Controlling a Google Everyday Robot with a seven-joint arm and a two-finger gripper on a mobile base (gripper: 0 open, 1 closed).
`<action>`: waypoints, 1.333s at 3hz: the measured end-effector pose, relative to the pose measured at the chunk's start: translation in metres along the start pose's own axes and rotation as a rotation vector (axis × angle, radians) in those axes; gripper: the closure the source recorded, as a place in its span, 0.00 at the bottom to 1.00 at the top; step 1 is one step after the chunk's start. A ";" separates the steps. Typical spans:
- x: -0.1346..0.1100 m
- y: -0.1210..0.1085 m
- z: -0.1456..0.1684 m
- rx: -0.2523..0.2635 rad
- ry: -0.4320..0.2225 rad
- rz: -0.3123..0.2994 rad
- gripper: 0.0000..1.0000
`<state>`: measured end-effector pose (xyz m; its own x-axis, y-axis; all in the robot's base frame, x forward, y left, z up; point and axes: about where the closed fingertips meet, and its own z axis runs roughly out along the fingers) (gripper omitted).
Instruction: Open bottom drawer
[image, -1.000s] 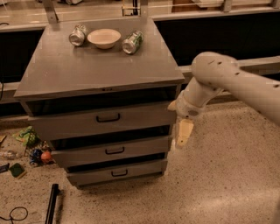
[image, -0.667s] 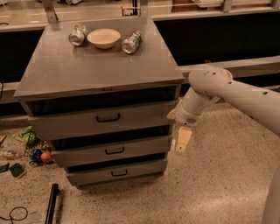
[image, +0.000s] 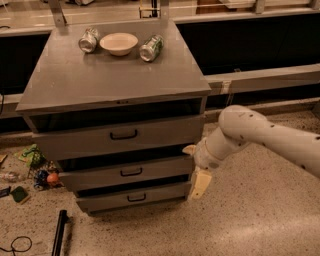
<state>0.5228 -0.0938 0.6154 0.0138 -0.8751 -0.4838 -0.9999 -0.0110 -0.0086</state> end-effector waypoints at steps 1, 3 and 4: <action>0.001 0.004 0.044 0.025 -0.049 -0.003 0.00; 0.037 0.001 0.160 -0.057 -0.091 0.076 0.00; 0.037 0.001 0.160 -0.057 -0.091 0.076 0.00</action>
Offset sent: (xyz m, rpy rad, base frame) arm 0.0191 0.0529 -0.1544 0.0753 0.0182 -0.0201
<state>0.5230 -0.0487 0.4572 -0.0647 -0.8271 -0.5584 -0.9965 0.0241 0.0799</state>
